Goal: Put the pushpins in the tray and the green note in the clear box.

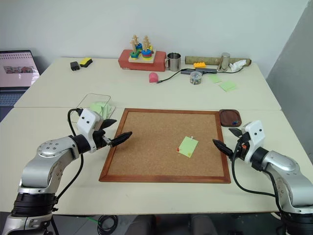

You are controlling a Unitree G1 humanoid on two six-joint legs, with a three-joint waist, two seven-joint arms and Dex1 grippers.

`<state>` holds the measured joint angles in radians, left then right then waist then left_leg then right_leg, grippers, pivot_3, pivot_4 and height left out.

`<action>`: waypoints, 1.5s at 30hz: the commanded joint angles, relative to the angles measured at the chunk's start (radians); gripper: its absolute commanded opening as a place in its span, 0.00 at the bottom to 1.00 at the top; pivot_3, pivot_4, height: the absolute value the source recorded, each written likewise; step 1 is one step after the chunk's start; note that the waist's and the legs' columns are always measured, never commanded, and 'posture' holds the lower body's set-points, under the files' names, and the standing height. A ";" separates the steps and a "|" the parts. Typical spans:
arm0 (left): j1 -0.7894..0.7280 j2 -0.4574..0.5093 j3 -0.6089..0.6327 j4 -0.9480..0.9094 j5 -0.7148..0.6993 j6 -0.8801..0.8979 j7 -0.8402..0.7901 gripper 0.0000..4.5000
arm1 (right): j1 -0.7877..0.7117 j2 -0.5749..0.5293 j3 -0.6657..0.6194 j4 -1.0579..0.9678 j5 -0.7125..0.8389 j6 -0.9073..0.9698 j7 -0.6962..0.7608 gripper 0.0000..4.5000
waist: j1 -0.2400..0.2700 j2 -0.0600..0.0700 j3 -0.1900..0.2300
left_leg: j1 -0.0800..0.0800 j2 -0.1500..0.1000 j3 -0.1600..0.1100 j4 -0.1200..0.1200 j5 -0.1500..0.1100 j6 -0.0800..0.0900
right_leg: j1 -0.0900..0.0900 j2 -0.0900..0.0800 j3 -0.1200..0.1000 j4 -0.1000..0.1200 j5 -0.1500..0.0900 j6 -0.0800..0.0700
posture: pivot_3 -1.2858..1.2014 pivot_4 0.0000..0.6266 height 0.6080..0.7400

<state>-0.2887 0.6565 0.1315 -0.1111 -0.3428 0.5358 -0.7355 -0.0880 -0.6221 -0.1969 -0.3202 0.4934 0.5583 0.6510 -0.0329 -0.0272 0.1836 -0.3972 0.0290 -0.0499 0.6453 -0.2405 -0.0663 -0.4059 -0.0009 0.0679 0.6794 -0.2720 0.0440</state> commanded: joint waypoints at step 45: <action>0.008 -0.224 -0.321 0.086 0.099 -0.075 0.031 0.01 | -0.225 0.267 0.277 0.274 -0.183 -0.176 -0.026 1.00 | 0.004 0.002 -0.002 | 0.002 -0.001 0.000 0.001 0.000 0.000 | 0.003 0.000 0.000 0.001 0.002 -0.002 | 0.52 0.24 1.00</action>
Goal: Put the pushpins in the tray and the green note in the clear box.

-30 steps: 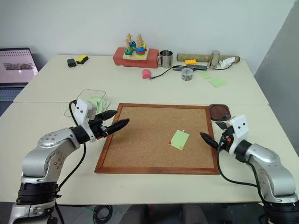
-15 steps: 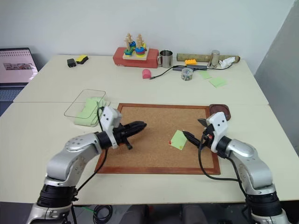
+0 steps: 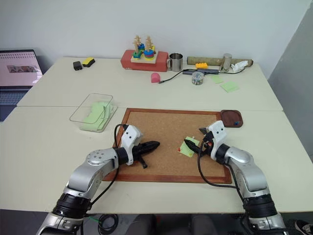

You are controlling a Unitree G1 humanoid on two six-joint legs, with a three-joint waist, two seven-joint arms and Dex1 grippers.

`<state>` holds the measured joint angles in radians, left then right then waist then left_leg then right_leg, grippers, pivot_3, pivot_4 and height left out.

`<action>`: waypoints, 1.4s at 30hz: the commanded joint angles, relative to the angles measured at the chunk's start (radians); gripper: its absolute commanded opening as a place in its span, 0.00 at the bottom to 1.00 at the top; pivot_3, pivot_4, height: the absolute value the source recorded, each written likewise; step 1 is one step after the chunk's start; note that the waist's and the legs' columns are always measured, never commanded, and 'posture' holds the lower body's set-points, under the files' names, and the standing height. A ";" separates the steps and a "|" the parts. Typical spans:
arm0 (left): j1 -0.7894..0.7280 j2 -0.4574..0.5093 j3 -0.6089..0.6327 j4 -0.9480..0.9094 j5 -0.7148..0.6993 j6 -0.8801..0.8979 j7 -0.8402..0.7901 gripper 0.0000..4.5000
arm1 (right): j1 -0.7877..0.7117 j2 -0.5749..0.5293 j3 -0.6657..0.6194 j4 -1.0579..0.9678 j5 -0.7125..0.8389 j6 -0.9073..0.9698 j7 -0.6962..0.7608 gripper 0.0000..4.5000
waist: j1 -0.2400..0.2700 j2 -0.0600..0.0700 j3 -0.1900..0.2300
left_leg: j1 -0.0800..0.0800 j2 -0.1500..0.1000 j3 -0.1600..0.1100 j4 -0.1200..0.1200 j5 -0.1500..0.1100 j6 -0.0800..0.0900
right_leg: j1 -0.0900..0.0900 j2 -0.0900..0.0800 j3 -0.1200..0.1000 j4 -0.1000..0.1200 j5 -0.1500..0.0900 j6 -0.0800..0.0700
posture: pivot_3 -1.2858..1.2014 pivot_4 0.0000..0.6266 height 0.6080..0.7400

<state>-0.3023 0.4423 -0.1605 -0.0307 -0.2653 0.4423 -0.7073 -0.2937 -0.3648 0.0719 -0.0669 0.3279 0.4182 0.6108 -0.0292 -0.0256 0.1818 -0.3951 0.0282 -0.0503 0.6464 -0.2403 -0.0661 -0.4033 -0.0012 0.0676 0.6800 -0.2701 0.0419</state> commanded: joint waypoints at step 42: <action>0.010 0.015 -0.004 -0.020 0.039 0.040 -0.021 0.00 | -0.009 0.011 -0.097 -0.158 0.111 0.054 0.021 0.01 | -0.002 0.000 0.000 | 0.000 0.000 0.000 -0.001 0.000 0.000 | 0.000 0.000 0.000 0.000 -0.001 0.003 | 0.52 0.24 1.00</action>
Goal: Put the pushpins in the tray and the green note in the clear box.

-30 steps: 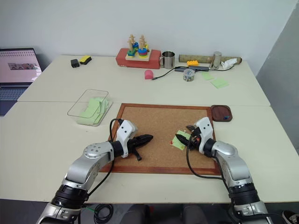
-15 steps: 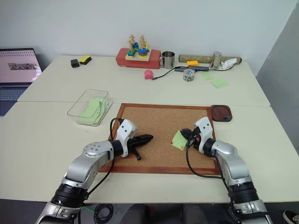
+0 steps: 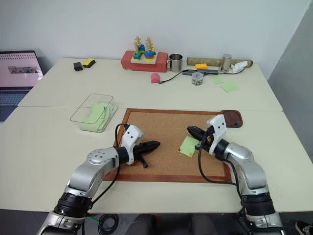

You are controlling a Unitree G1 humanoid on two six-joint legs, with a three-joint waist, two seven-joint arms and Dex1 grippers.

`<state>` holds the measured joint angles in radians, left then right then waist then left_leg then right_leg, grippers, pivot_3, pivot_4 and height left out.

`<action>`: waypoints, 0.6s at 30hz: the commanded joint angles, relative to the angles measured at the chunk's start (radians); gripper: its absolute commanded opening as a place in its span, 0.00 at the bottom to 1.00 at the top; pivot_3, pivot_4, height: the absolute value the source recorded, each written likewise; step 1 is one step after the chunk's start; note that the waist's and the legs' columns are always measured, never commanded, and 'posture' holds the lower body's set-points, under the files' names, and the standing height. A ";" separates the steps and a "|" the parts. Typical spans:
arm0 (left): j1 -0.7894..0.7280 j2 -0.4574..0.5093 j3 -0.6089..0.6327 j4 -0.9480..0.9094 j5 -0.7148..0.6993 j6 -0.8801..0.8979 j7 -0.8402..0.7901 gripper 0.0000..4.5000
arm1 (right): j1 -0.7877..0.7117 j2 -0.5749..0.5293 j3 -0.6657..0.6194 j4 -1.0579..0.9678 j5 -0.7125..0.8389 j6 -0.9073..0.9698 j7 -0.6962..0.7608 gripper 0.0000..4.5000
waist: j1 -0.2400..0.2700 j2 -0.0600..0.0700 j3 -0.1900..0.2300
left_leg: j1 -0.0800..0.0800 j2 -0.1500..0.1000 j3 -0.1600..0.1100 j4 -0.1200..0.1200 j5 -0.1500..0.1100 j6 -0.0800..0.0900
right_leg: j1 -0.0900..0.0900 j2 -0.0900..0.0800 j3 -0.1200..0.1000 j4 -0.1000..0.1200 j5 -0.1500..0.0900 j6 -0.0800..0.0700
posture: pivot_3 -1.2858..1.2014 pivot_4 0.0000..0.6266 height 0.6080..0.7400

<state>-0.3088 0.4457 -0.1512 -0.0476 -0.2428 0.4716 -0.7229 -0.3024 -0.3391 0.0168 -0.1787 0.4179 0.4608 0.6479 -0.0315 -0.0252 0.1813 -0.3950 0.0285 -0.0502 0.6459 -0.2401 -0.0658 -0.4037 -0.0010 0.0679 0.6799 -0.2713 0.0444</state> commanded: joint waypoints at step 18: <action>-0.017 0.005 -0.013 0.020 0.022 0.006 -0.020 0.00 | -0.419 -0.116 -0.213 0.780 -0.174 -0.212 -0.212 0.01 | -0.002 0.000 0.000 | 0.000 0.000 0.003 -0.001 0.000 0.000 | -0.001 0.000 0.002 -0.001 0.003 -0.005 | 0.52 0.24 1.00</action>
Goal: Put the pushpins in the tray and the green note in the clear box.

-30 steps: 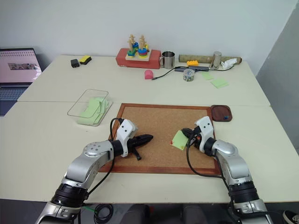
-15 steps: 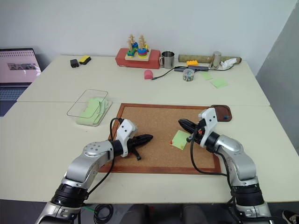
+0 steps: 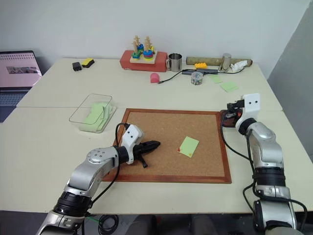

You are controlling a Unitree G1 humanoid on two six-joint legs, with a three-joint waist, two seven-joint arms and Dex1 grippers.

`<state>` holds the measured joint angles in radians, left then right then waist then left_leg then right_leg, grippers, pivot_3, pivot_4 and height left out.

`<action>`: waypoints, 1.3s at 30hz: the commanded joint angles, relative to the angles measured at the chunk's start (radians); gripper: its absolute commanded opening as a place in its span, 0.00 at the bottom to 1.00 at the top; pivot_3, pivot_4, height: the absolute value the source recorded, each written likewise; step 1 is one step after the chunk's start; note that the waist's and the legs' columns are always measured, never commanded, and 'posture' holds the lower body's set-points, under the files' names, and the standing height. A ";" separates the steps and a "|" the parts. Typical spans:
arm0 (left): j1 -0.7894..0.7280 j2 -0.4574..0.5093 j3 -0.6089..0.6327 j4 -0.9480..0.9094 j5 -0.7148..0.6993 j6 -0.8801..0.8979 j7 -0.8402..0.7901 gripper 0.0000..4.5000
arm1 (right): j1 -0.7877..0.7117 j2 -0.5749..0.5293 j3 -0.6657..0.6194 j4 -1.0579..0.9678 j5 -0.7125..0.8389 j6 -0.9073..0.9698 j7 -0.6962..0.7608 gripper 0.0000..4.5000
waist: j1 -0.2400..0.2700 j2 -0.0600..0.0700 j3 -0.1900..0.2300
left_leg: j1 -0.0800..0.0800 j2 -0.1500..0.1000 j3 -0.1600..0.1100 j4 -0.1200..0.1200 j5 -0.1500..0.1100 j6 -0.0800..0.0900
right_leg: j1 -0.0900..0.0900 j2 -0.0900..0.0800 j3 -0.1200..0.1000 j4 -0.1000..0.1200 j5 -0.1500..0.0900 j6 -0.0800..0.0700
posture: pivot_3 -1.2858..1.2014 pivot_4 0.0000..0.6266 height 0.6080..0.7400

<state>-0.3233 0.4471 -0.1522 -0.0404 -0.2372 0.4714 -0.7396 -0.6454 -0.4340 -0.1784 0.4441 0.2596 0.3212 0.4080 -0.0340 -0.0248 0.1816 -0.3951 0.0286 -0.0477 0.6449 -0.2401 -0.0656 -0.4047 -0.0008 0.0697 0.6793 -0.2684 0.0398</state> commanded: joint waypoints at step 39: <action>0.008 0.025 0.006 -0.001 0.011 0.009 -0.003 0.00 | 0.397 -0.124 0.252 -0.599 0.112 0.068 0.506 0.90 | -0.014 0.001 0.000 | 0.000 0.000 -0.001 0.000 0.000 0.000 | 0.000 0.000 -0.001 0.000 -0.003 0.005 | 0.52 0.24 1.00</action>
<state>-0.3200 0.4659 -0.1428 -0.0426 -0.2358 0.4728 -0.7389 -0.2515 -0.5619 0.0687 -0.0785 0.3388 0.3712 0.9066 -0.0483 -0.0238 0.1820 -0.3950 0.0286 -0.0491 0.6454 -0.2401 -0.0657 -0.4045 -0.0008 0.0691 0.6798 -0.2712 0.0448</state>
